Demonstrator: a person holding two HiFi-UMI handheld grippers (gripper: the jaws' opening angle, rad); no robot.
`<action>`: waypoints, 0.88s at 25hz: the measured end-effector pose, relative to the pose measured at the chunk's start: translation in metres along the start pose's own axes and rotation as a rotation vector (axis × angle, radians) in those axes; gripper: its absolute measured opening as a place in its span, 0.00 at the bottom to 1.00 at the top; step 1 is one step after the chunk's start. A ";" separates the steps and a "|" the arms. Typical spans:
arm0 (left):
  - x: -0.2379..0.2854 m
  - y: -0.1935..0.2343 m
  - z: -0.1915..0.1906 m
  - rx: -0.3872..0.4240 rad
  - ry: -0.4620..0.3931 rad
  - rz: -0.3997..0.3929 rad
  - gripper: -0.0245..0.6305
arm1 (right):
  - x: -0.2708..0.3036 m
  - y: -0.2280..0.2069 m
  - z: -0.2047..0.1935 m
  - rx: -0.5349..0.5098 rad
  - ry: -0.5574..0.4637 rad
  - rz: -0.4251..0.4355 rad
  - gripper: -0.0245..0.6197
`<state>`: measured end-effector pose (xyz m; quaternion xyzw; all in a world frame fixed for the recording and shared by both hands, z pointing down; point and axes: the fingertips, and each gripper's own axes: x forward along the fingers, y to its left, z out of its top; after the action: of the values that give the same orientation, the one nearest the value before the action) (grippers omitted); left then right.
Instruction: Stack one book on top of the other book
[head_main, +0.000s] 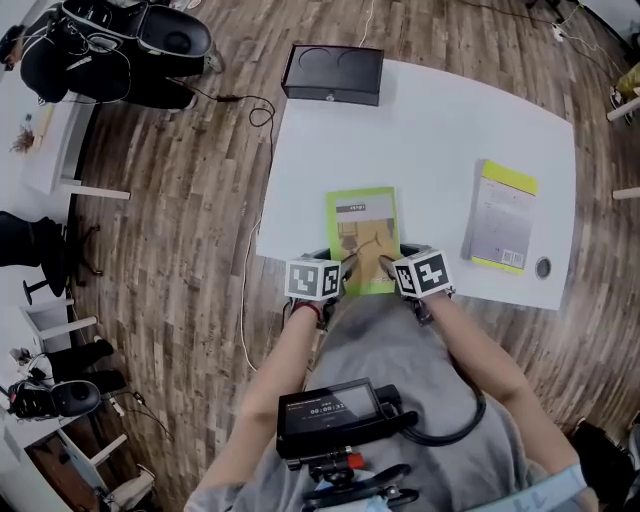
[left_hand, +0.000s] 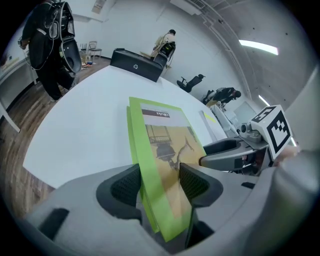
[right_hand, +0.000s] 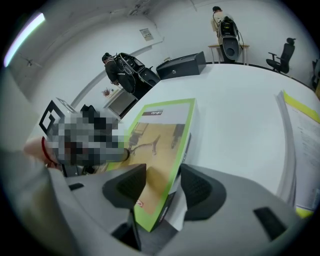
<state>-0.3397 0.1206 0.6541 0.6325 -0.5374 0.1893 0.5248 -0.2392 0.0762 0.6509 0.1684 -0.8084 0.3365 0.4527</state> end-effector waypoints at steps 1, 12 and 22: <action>0.002 -0.004 -0.003 0.011 0.010 -0.005 0.42 | -0.002 -0.002 -0.006 0.007 0.002 0.002 0.39; 0.022 -0.056 -0.024 0.120 0.105 -0.071 0.42 | -0.037 -0.030 -0.058 0.137 -0.007 0.001 0.36; 0.042 -0.102 -0.033 0.215 0.173 -0.125 0.42 | -0.067 -0.057 -0.093 0.272 -0.050 -0.031 0.36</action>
<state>-0.2244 0.1157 0.6536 0.6985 -0.4264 0.2667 0.5090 -0.1133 0.0979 0.6504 0.2492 -0.7634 0.4318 0.4106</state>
